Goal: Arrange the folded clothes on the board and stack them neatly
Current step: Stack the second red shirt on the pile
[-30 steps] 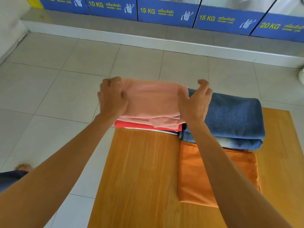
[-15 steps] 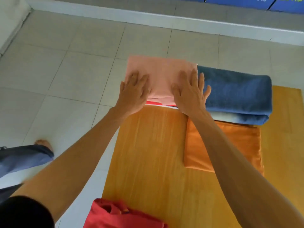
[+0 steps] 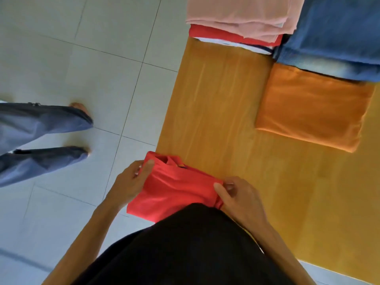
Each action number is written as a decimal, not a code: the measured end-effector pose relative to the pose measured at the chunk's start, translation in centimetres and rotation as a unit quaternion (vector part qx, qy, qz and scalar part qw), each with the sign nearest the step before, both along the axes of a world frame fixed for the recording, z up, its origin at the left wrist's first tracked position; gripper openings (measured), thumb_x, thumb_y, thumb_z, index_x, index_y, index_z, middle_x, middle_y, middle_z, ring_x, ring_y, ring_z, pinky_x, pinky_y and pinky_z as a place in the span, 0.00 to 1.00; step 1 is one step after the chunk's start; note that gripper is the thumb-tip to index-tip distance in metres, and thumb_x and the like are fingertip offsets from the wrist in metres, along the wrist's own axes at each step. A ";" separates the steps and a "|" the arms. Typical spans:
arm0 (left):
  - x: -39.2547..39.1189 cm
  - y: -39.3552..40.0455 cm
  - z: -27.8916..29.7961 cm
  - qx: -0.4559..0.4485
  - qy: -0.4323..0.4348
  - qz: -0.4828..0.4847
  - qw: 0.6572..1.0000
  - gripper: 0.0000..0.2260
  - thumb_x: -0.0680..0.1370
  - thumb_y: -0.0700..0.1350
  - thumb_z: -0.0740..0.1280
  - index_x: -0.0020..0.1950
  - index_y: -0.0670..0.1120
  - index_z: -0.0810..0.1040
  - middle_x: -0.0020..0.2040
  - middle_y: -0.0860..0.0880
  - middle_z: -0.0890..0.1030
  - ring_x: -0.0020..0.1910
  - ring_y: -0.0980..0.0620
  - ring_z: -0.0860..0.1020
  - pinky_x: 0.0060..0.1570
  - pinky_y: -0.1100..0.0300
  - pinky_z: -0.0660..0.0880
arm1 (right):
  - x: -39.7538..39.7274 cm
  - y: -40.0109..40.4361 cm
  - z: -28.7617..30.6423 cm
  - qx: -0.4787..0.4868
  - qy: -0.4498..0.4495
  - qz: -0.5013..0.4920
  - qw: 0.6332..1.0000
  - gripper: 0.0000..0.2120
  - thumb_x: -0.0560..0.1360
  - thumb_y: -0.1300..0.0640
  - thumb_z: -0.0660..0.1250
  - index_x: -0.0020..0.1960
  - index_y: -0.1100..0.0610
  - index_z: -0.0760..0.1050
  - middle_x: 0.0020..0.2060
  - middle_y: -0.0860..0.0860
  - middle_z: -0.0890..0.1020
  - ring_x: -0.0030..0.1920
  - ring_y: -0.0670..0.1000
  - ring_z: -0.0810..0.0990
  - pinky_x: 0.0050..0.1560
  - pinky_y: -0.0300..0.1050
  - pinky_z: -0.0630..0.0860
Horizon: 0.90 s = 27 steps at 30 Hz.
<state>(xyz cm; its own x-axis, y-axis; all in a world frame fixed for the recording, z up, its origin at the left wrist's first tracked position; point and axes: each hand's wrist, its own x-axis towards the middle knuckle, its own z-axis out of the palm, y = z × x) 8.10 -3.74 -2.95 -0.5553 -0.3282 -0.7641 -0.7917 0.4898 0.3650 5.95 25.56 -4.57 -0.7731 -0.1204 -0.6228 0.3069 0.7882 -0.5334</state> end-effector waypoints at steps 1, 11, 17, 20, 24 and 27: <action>1.4 -0.4 -0.1 0.005 -0.028 -0.017 0.999 0.33 0.70 0.77 0.54 0.61 0.54 0.74 0.53 0.56 0.78 0.50 0.52 0.78 0.48 0.58 0.71 | 1.0 -0.2 -0.1 0.020 -0.017 0.032 0.999 0.21 0.72 0.32 0.66 0.54 0.47 0.79 0.47 0.43 0.82 0.48 0.45 0.81 0.48 0.42 0.76; -1.4 -0.3 -0.7 0.116 0.061 0.105 0.986 0.16 0.75 0.65 0.65 0.53 0.55 0.79 0.50 0.51 0.84 0.49 0.49 0.83 0.52 0.48 0.80 | -3.0 -2.1 1.2 -0.071 -0.037 -0.022 0.997 0.12 0.72 0.49 0.74 0.53 0.52 0.82 0.44 0.46 0.85 0.44 0.47 0.81 0.46 0.43 0.76; -5.8 2.9 -2.6 0.058 0.104 0.067 0.991 0.24 0.76 0.67 0.61 0.60 0.50 0.77 0.53 0.51 0.82 0.52 0.47 0.81 0.54 0.47 0.78 | -8.9 0.0 1.0 0.015 0.066 -0.194 0.979 0.27 0.70 0.36 0.71 0.61 0.51 0.74 0.55 0.49 0.79 0.54 0.51 0.79 0.52 0.52 0.79; -6.0 3.9 -3.4 -0.028 0.110 0.031 0.993 0.24 0.80 0.62 0.56 0.62 0.44 0.75 0.54 0.47 0.80 0.53 0.44 0.79 0.53 0.47 0.76 | -8.9 0.5 0.9 0.105 -0.009 -0.171 0.980 0.36 0.64 0.22 0.62 0.51 0.54 0.73 0.47 0.50 0.80 0.51 0.55 0.81 0.51 0.55 0.78; -5.6 5.1 -3.7 -0.083 0.139 0.021 0.987 0.22 0.82 0.59 0.53 0.58 0.41 0.73 0.47 0.48 0.76 0.46 0.46 0.75 0.46 0.53 0.69 | -6.7 -1.6 -0.1 0.064 -0.067 -0.183 0.979 0.39 0.62 0.19 0.61 0.50 0.54 0.73 0.45 0.49 0.81 0.46 0.53 0.81 0.49 0.56 0.80; -5.5 5.3 -3.8 -0.113 0.145 0.020 0.983 0.23 0.82 0.59 0.51 0.55 0.41 0.72 0.45 0.46 0.77 0.44 0.45 0.75 0.44 0.50 0.72 | -5.7 -2.5 -1.0 0.000 -0.048 -0.237 0.970 0.32 0.67 0.26 0.65 0.53 0.53 0.76 0.47 0.48 0.82 0.46 0.50 0.81 0.49 0.53 0.81</action>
<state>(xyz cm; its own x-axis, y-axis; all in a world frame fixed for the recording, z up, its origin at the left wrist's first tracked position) 2.59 1.58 -6.78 -0.7219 -0.4979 -0.4806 -0.6911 0.5542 0.4639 0.29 23.04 -5.61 -0.6805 0.2348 -0.6941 0.6828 0.5471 -0.4843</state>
